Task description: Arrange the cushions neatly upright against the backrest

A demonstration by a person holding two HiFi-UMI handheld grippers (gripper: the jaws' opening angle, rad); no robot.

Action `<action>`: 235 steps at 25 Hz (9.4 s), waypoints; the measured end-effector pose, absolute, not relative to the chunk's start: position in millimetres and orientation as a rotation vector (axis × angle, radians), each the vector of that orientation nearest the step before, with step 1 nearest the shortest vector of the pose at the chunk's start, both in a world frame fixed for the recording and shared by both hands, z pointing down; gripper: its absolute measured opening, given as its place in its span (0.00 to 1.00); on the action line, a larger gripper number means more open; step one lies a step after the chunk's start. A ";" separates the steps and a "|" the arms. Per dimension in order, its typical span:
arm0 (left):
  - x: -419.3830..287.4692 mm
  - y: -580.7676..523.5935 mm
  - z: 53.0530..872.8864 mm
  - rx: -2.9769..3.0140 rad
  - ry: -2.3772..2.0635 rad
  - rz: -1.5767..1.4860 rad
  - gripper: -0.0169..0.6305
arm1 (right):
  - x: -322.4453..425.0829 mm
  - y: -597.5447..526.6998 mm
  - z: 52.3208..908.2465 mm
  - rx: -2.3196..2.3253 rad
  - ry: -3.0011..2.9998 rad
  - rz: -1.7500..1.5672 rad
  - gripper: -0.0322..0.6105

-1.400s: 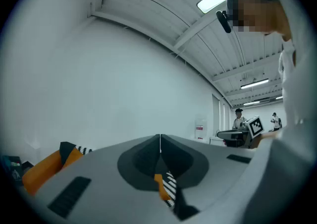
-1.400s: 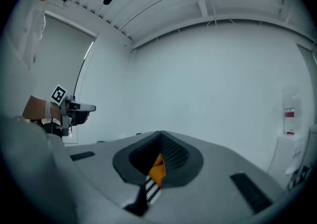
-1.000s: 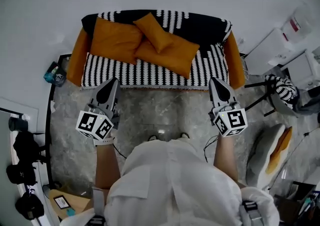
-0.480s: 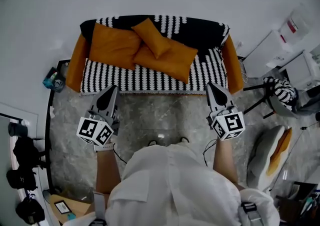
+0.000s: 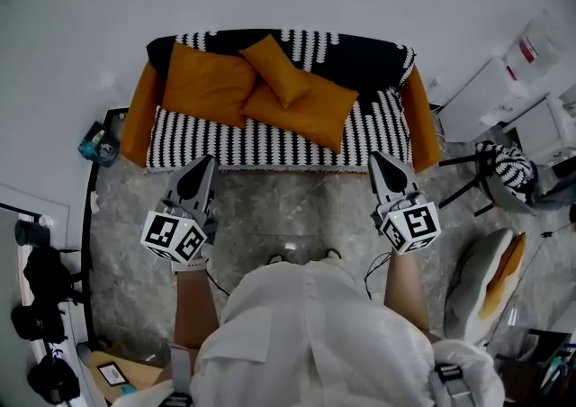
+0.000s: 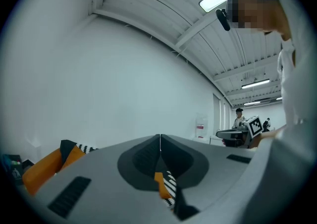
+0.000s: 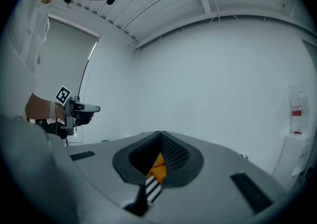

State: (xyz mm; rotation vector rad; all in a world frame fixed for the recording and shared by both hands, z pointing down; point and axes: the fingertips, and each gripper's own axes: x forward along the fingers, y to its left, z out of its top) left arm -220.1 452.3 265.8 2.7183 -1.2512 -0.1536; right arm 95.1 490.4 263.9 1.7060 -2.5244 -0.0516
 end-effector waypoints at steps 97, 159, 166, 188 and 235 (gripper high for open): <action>-147.0 -74.6 399.3 2.651 -1.161 0.125 0.05 | 76.0 -63.9 442.5 1.183 -2.493 0.384 0.30; -73.4 -131.4 488.5 2.597 -0.990 0.344 0.08 | 39.4 -143.3 661.4 0.910 -2.173 0.460 0.22; -9.8 -122.6 474.7 2.644 -0.908 0.324 0.08 | 92.4 -119.3 643.7 0.819 -2.134 0.255 0.15; 176.0 -135.7 495.6 2.653 -0.728 0.343 0.08 | 358.1 -101.4 639.2 0.750 -1.865 -0.057 0.10; 319.0 -147.4 571.7 2.586 -0.616 0.434 0.09 | 524.2 -111.5 779.0 0.973 -1.725 0.431 0.19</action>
